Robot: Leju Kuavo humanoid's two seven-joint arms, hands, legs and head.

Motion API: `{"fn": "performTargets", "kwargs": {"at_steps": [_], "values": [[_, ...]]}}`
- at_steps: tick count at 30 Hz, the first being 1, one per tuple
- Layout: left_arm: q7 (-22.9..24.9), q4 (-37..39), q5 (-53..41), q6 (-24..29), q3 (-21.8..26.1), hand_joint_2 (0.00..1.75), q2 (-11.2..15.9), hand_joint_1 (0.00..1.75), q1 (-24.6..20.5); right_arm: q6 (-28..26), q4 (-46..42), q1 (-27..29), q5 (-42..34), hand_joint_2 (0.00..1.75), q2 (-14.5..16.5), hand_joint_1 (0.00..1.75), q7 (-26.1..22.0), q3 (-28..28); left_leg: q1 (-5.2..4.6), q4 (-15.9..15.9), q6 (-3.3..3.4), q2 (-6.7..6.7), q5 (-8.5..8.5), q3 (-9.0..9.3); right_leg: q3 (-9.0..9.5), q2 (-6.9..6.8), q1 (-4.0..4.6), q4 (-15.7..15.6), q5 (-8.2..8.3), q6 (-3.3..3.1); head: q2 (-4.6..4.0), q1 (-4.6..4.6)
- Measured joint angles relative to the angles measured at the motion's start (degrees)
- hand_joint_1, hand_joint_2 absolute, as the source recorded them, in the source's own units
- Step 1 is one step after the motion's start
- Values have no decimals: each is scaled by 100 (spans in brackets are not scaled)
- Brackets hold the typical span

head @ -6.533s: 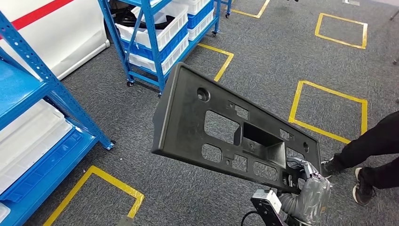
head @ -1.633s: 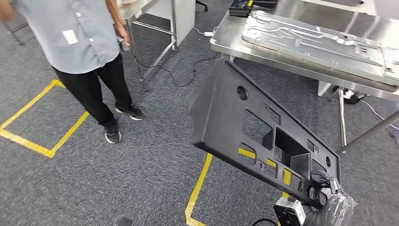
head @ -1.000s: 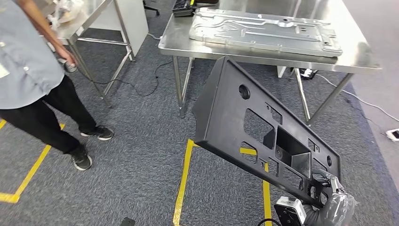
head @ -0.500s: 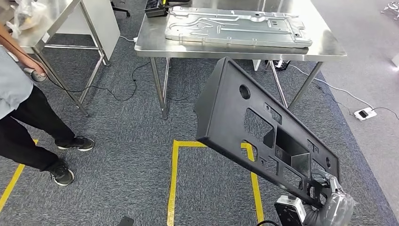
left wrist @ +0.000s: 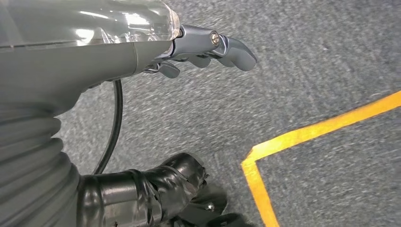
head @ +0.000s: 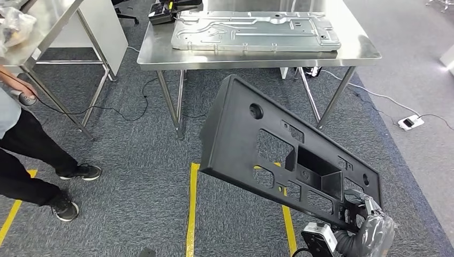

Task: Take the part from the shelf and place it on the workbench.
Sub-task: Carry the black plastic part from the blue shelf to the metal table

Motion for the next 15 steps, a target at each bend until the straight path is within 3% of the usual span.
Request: {"fn": "performTargets", "kwargs": {"at_steps": [2, 6, 8, 10, 11, 12, 13, 15], "values": [[-2, 0, -3, -10, 1, 175, 15, 0, -7, 0, 0, -14, -45, 175, 0, 175, -40, 3, -19, -531, 43, -26, 180, 217, 2, 29, 18, 48, -52, 51, 1, 2], [-1, 0, -9, -16, 8, 175, 23, 0, -9, 0, -1, -21, -56, 175, -1, 175, -63, 6, -15, -684, 125, -23, 178, 281, -31, 22, 3, 121, -120, 172, 1, 3], [-2, 0, -9, -16, 11, 175, 23, 0, -13, 0, -1, -31, -57, 175, -1, 175, -65, 6, 8, -733, 182, -8, 194, 317, -201, -19, -19, 497, -336, 239, 1, 4], [-3, 0, -10, -17, 13, 175, 23, 0, -12, 0, 1, -36, -59, 175, -4, 175, -66, 7, 8, -734, 207, 5, 178, 328, -580, -37, -48, 1197, -625, 298, 1, 4], [-3, 0, -11, -18, 15, 175, 25, 0, -9, 0, 3, -35, -63, 175, -6, 175, -65, 7, 9, -730, 208, 10, 166, 332, -747, -39, -68, 1467, -683, 323, 1, 4], [-3, 0, -11, -21, 17, 175, 26, 0, -7, 0, 5, -33, -67, 175, -8, 175, -64, 8, 11, -724, 204, 13, 148, 343, -835, -44, -88, 1569, -638, 342, 1, 4], [-3, 0, -11, -26, 19, 175, 26, 0, -7, 0, 8, -33, -74, 175, -9, 175, -64, 8, 15, -718, 193, 13, 125, 363, -808, -53, -104, 1445, -482, 352, 2, 5], [-12, 0, -19, -41, 22, 175, 26, 0, -6, 0, 10, -37, -98, 175, -11, 175, -64, 8, 24, -713, 152, 13, 68, 421, -518, -91, -122, 776, -70, 346, 1, 5]]}}
